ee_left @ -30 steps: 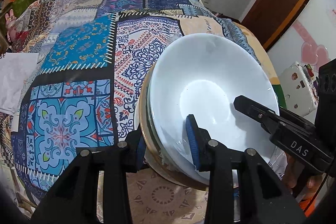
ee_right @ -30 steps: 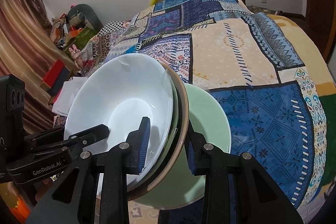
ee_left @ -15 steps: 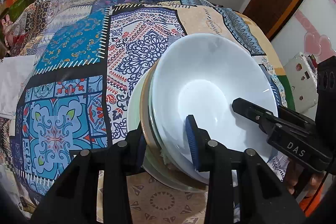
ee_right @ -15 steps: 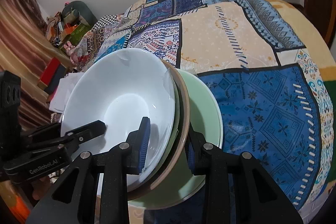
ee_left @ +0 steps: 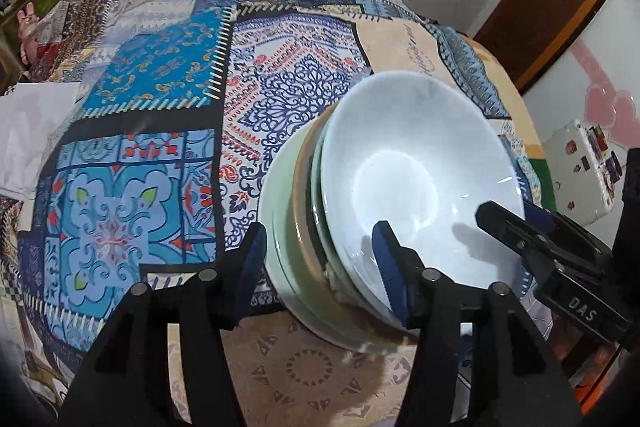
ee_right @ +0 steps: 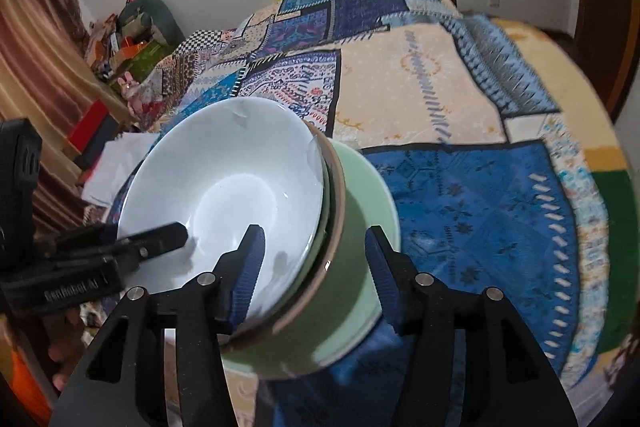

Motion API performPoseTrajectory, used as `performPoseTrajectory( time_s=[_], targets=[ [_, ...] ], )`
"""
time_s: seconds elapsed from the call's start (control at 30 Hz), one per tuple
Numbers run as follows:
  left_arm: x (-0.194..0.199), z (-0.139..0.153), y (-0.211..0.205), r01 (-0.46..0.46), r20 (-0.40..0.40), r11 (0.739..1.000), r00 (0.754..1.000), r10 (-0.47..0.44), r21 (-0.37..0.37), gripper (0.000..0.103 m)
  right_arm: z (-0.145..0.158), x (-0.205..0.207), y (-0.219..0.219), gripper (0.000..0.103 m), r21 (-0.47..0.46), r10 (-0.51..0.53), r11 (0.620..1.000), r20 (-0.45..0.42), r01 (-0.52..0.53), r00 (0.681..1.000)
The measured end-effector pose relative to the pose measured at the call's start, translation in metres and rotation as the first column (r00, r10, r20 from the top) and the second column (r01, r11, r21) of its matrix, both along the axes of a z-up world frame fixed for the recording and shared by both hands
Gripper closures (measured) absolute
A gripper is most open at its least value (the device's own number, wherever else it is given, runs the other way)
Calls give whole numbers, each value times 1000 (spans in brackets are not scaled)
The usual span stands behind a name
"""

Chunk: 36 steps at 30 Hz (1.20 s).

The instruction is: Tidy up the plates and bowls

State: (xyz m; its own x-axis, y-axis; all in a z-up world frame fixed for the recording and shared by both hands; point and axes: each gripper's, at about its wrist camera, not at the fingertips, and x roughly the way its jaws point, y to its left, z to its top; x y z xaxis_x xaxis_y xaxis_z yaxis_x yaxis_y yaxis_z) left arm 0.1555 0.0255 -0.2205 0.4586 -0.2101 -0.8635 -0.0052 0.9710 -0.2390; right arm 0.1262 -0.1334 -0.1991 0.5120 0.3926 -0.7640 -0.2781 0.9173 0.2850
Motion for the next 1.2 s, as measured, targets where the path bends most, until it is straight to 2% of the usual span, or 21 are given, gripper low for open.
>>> performPoseTrajectory(
  time_s=[0.23,0.37,0.47,0.6,0.73,0.77,0.8,0.9,1.0,1.13,1.2],
  targets=[
    [-29,44,-2,-17,130,998,991,10,53,48,40,-18,-9,46,39,-10,999,98,6,995],
    [-53,80,-6,-27,247,996,969,6,82,48,73,-37,-13,42,49,-18,999,206,8,978],
    [-78,111,-9,-45,356,994,934,7,97,48,98,-55,-14,39,62,-13,998,291,-5,957],
    [-105,143,-13,-69,468,993,884,17,95,33,125,-78,-16,34,70,-20,998,398,-9,917],
    [-132,167,-15,-100,559,989,829,22,109,31,144,-100,-19,27,81,-20,996,476,-22,879],
    [-138,171,-15,-104,574,989,818,23,108,27,147,-105,-19,26,79,-19,997,494,-23,869],
    [-143,175,-15,-107,589,989,808,25,105,18,150,-110,-19,24,75,-19,997,512,-23,859],
    [-159,184,-15,-103,637,989,771,14,102,10,155,-120,-17,16,61,-13,998,554,-25,832],
    [-169,189,-18,-120,665,984,747,3,130,7,156,-124,-13,10,47,-5,999,575,-27,818],
    [-180,190,-19,-129,686,982,727,-3,141,2,156,-128,-12,2,47,-12,999,596,-20,803],
    [-184,189,-19,-137,695,981,719,0,141,1,156,-129,-11,0,44,-16,999,607,-14,795]
  ],
)
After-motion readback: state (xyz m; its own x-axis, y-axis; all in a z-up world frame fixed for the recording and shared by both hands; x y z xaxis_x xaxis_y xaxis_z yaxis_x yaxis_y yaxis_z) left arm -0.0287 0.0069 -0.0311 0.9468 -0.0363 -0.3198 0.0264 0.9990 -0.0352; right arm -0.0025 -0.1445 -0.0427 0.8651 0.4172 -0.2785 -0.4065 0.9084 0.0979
